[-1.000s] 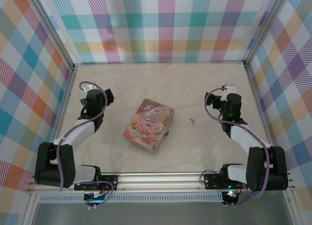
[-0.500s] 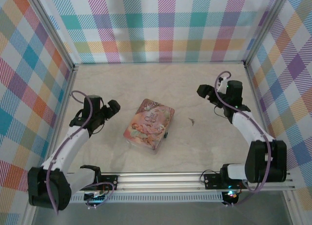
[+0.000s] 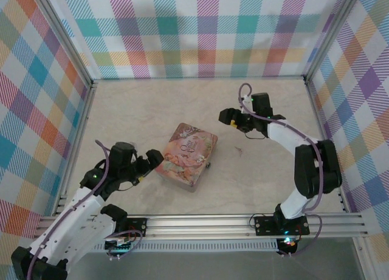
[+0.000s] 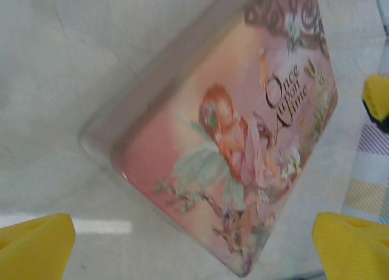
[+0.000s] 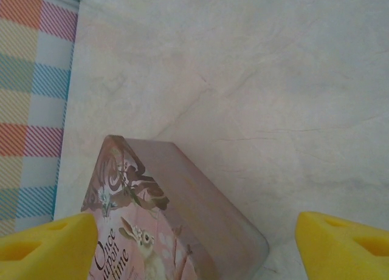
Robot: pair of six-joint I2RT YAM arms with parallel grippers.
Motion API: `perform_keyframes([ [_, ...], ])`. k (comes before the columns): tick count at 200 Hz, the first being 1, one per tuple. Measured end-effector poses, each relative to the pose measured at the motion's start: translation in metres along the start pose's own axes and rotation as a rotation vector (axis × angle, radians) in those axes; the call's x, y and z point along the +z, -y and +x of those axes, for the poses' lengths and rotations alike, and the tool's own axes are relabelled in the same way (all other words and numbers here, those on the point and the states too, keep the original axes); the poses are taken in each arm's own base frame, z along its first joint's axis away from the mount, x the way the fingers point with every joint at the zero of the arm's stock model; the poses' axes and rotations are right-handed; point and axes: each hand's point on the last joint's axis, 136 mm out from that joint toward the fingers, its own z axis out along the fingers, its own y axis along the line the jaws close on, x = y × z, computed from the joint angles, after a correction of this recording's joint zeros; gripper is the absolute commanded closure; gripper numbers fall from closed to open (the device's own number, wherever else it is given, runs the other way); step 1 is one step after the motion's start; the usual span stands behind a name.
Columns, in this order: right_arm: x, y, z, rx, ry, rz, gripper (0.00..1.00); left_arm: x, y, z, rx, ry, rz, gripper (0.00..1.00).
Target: Unlock the padlock with the key
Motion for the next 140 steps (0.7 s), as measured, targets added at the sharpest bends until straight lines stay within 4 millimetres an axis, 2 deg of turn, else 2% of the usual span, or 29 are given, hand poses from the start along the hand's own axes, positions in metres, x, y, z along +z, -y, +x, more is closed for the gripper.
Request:
perform_keyframes([
  [22, 0.019, -0.002, 0.006, -0.015, -0.048, 0.001, 0.18, 0.014, -0.005, 0.024, -0.023, -0.062, 0.011, 0.00],
  [43, 0.033, -0.001, 0.014, -0.018, -0.090, 0.006, 0.20, 0.026, 0.000, 0.033, -0.035, -0.089, 0.022, 0.00],
  [81, 0.049, -0.009, 0.028, -0.036, -0.160, -0.018, 0.24, 0.045, 0.016, 0.026, -0.052, -0.070, 0.048, 0.00],
  [120, 0.053, -0.021, 0.044, -0.062, -0.211, -0.054, 0.27, 0.057, 0.026, 0.014, -0.045, -0.029, 0.045, 0.00],
  [140, 0.053, -0.019, 0.050, -0.070, -0.222, -0.056, 0.29, 0.064, 0.031, 0.009, -0.023, -0.021, 0.019, 0.00],
])
